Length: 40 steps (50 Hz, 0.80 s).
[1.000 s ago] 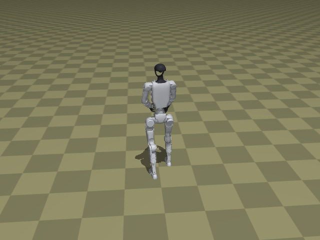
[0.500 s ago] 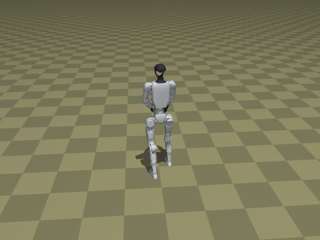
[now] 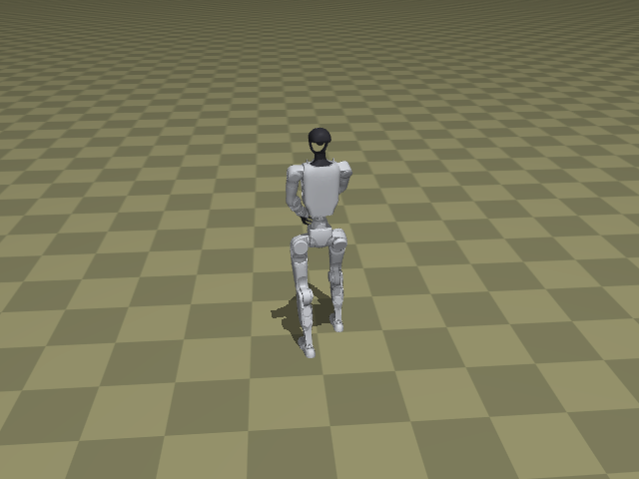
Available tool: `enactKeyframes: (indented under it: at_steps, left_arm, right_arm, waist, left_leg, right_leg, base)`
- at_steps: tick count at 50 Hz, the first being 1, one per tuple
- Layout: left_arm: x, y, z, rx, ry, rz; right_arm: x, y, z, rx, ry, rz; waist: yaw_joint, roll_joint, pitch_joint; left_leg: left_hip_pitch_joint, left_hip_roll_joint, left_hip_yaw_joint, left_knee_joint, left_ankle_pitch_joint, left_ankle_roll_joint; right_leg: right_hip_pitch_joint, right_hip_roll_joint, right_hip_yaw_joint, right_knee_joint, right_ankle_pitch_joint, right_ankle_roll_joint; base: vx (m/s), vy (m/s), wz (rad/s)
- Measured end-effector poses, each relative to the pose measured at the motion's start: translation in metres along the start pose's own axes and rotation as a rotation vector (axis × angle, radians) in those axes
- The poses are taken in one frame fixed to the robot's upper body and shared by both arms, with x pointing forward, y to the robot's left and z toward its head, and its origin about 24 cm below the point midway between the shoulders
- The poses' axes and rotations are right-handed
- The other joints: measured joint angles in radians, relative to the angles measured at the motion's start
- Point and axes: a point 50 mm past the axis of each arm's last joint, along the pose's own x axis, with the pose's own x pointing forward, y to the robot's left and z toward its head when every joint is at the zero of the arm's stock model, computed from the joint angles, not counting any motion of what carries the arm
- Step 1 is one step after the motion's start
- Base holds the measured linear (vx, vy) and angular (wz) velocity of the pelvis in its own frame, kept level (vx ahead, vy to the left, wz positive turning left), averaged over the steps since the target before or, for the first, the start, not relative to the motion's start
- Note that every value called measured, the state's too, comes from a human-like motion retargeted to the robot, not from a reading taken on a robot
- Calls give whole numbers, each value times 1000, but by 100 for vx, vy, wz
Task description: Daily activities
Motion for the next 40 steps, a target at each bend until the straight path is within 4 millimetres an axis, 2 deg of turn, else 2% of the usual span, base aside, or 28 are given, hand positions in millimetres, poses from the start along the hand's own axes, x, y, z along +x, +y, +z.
enactKeyframes:
  at_steps: [9, 16, 23, 40]
  left_arm:
    - [7, 6, 6, 16, -3, 13]
    - [8, 8, 5, 17, 12, 26]
    - [8, 10, 3, 15, 24, 34]
    - [10, 7, 6, 6, 26, 35]
  right_arm:
    - [6, -14, 45, -86, -108, -33]
    - [8, -19, 65, -139, -150, -57]
    - [9, -19, 69, -164, -153, -60]
    - [9, -25, 63, -154, -125, -85]
  waist:
    - [0, 2, 0]
    - [2, 8, 2]
    - [3, 14, 4]
    - [-7, 22, 4]
  left_leg:
    - [-14, 8, -2, 36, -24, -1]
    - [-26, 20, -5, 72, -35, -8]
    - [-33, 31, -7, 98, -41, -11]
    - [-32, 48, -13, 106, -55, -2]
  right_leg:
    - [-6, 3, -9, 19, -38, -14]
    - [-5, 8, -19, 33, -62, -24]
    - [1, 13, -29, 39, -74, -29]
    - [23, 17, -46, 21, -69, -31]
  base:
    - [0, 0, 0]
    - [0, 0, 0]
    - [0, 0, 0]
    - [0, 0, 0]
